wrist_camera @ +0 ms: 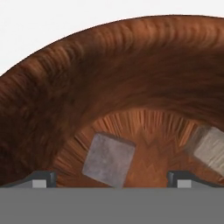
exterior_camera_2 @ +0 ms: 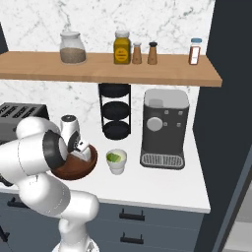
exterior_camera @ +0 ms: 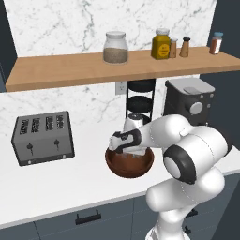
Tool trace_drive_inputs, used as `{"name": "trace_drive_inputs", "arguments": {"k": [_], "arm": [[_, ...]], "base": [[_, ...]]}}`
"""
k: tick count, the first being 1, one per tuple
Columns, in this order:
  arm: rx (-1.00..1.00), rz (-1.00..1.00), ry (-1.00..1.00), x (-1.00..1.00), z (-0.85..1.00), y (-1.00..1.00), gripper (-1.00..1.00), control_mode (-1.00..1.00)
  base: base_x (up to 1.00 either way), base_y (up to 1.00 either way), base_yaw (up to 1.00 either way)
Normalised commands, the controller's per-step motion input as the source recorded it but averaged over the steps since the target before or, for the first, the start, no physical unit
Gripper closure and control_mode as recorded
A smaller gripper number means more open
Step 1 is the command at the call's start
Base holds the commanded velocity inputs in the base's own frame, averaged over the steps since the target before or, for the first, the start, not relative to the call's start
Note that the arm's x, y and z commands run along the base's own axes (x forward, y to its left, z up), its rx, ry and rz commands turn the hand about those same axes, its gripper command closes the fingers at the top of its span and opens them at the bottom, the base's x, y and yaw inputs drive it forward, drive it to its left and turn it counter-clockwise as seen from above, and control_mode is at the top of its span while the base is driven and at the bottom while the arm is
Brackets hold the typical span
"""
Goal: Grab a lemon wedge from the fridge and one ice cube from the ice bowl, and put them in the glass of lemonade.
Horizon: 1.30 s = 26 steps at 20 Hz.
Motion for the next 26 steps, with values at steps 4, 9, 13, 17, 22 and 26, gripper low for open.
{"name": "trace_drive_inputs", "arguments": {"k": [4, 9, 13, 17, 22, 26], "arm": [[0.0, 0.0, 0.0, 0.13, 0.0, 0.0, -1.0, -1.0], [0.0, 0.0, 0.0, 0.13, 0.0, 0.0, -1.0, -1.0], [0.0, 0.0, 0.0, 0.0, -0.02, 0.0, -1.0, -1.0], [0.0, 0.0, 0.0, 0.0, -0.42, 0.0, -1.0, -1.0], [0.0, 0.0, 0.0, 0.0, -0.37, 0.0, -1.0, -1.0], [0.0, 0.0, 0.0, 0.0, 0.0, 0.0, -1.0, -1.0]], "base": [[0.0, 0.0, 0.0], [0.0, 0.0, 0.0], [0.0, 0.0, 0.0], [0.0, 0.0, 0.0], [0.0, 0.0, 0.0], [0.0, 0.0, 0.0]]}}
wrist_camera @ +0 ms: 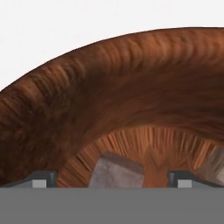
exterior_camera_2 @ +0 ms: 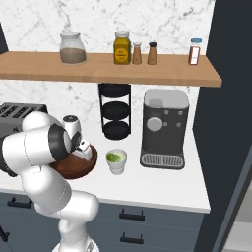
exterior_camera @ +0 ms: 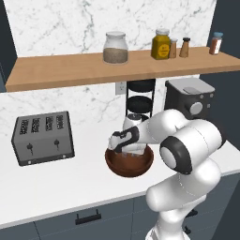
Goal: Grab a lemon wedge from the fridge and one ice cube from the ice bowl, and put them in the glass of lemonade.
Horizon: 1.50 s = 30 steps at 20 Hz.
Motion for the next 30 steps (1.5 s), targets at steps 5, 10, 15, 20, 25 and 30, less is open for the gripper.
{"name": "trace_drive_inputs", "arguments": {"k": [5, 10, 15, 20, 25, 30], "arm": [[0.0, 0.0, 0.0, 0.0, 0.0, 0.0, -1.0, -1.0], [0.0, 0.0, 0.0, 0.0, 0.0, 0.0, 1.0, -1.0], [0.0, 0.0, 0.0, 0.0, 0.0, 0.0, 1.0, -1.0], [0.0, 0.0, 0.0, 0.0, 0.0, 0.0, 1.0, -1.0], [0.0, 0.0, 0.01, -0.05, 0.25, -0.02, 1.0, -1.0], [0.01, 0.0, 0.0, -0.2, 0.73, -0.11, 1.0, -1.0]], "base": [[0.0, 0.0, 0.0], [0.0, 0.0, 0.0], [0.0, 0.0, 0.0], [0.0, 0.0, 0.0], [0.0, 0.0, 0.0], [0.0, 0.0, 0.0]]}}
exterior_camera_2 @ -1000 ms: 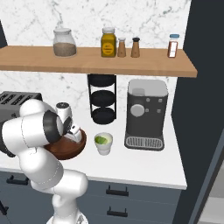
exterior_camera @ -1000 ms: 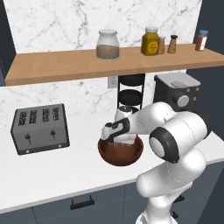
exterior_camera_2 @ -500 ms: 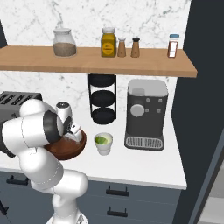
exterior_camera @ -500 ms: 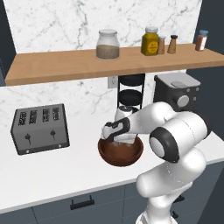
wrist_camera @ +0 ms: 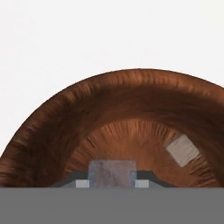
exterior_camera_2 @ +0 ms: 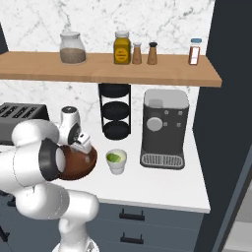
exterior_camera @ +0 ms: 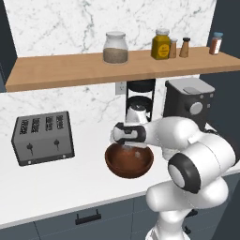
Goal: Grab a lemon wedge from the fridge and one ice cube from the ice bowl, and put them in the glass of lemonade.
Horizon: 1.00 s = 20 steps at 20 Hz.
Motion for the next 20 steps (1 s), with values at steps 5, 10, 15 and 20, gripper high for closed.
{"name": "trace_drive_inputs", "arguments": {"k": [5, 10, 15, 20], "arm": [[0.05, 0.0, 0.0, 0.0, 0.36, -0.08, 1.0, -1.0], [0.07, 0.0, 0.0, -0.02, 0.16, -0.1, 1.0, -1.0], [0.06, 0.0, -0.01, -0.07, 0.12, -0.03, 1.0, -1.0], [0.07, 0.0, -0.04, -0.33, 0.07, -0.25, 1.0, -1.0]], "base": [[0.0, 0.0, 0.0], [0.0, 0.0, 0.0], [0.0, 0.0, 0.0], [0.0, 0.0, 0.0]]}}
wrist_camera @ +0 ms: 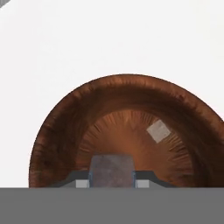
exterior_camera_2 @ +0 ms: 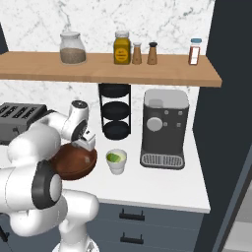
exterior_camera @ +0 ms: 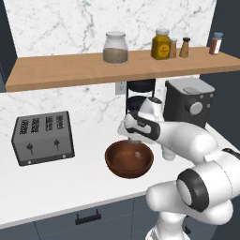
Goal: Grab a lemon wedge from the fridge and one ice cube from the ice bowl, and put them in the glass of lemonade.
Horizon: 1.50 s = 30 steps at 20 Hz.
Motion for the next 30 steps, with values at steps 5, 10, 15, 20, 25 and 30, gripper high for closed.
{"name": "trace_drive_inputs", "arguments": {"k": [5, 10, 15, 20, 25, 30], "arm": [[-0.08, 0.0, -0.07, -0.63, 0.43, -0.36, 1.0, -1.0], [-0.35, 0.09, -0.08, -0.55, 0.75, -0.58, 1.0, -1.0], [-0.19, 0.11, -0.01, -0.03, 0.18, -0.82, 1.0, -1.0], [0.0, 0.05, -0.11, 0.11, 0.0, -0.97, 1.0, -1.0], [0.0, 0.06, -0.06, 0.21, 0.0, -0.46, 1.0, -1.0], [0.0, 0.01, 0.0, 0.07, 0.0, -0.02, 1.0, -1.0]], "base": [[0.0, 0.0, 0.0], [0.0, 0.0, 0.0], [0.0, 0.0, 0.0], [0.0, 0.0, 0.0], [0.0, 0.0, 0.0], [0.0, 0.0, 0.0]]}}
